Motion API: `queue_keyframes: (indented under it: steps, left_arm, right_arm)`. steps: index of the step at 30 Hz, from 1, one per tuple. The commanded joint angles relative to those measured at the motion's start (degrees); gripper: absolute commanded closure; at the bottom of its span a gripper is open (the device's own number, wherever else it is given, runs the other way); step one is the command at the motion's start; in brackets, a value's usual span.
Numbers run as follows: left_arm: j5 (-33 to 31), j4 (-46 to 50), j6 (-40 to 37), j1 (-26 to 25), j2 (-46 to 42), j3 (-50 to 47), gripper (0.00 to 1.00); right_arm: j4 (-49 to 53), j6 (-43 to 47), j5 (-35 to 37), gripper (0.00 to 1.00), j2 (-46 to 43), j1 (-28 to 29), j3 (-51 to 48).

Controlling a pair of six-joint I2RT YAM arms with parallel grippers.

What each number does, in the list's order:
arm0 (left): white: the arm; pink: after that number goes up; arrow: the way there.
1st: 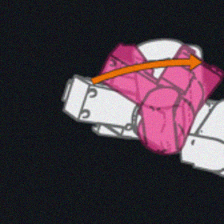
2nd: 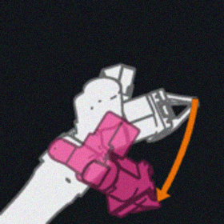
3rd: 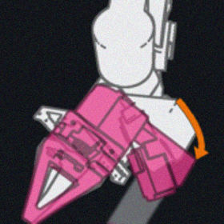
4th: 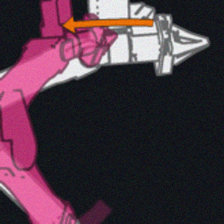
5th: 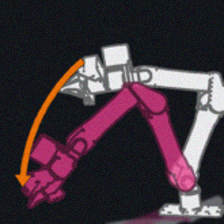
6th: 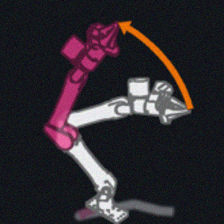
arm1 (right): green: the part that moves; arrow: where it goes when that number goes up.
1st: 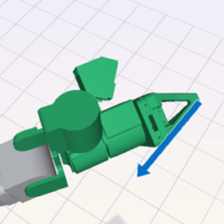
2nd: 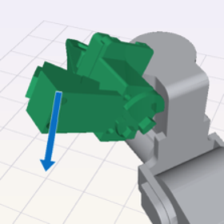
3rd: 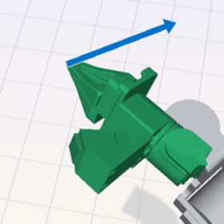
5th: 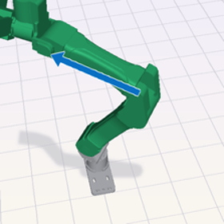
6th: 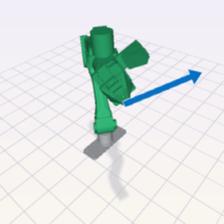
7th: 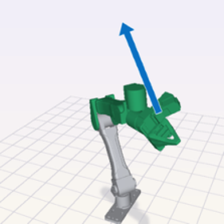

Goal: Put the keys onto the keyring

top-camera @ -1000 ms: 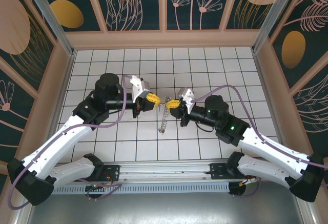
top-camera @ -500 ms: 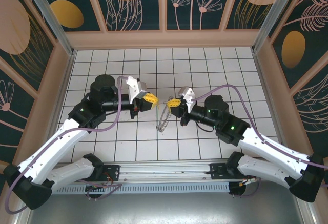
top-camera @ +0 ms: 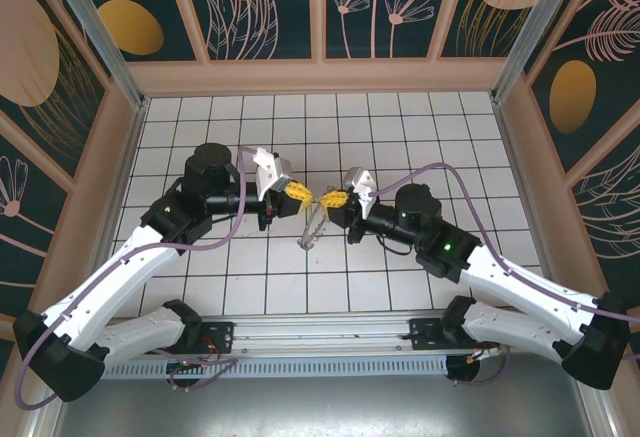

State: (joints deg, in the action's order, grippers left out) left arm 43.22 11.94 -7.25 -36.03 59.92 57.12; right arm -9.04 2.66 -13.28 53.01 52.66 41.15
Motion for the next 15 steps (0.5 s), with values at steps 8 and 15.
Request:
queue_keyframes:
  steps: [8,15]
  left_arm:
    - [1.19,-3.16,0.32,-0.31,1.47,0.01,1.00]
    - [0.24,-3.11,0.08,-0.30,1.30,-0.30,1.00]
  right_arm:
    - [-6.34,-0.02,-2.84,1.00,0.05,0.42,1.13]
    - [-6.34,-0.50,-3.84,1.00,-0.03,0.52,1.24]
